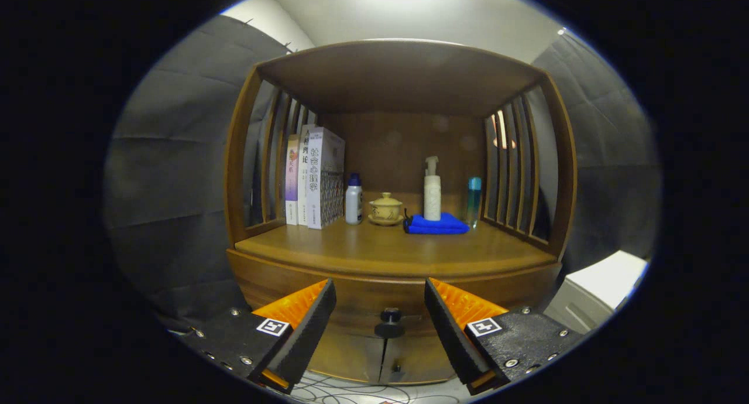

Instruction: Pull open the drawer, take out the items inside it, and place them on the countertop above the cabinet.

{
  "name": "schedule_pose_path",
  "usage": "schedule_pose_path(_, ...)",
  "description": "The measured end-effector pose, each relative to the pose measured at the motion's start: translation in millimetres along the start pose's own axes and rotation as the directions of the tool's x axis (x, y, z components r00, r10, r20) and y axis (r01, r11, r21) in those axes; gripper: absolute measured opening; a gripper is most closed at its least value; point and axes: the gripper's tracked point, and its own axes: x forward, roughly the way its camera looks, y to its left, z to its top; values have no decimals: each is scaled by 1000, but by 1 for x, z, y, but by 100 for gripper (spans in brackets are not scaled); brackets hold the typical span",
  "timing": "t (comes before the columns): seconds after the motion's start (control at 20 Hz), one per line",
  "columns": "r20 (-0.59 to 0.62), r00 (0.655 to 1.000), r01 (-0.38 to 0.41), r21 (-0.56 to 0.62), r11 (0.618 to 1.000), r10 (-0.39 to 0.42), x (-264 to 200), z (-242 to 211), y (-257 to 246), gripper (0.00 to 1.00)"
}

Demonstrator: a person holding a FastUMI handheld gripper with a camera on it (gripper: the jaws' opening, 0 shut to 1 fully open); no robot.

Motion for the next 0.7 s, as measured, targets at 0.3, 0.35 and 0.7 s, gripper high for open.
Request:
schedule_pose_path(0.3, -11, 998, 59, -111, 992, -61, 11, -41, -16, 95)
schedule_pose_path(0.35, -16, 998, 52, -118, 992, -55, 17, -46, -13, 95)
schedule_pose_path(0.7, -78, 996, 41, -83, 996, -48, 44, -75, -14, 93)
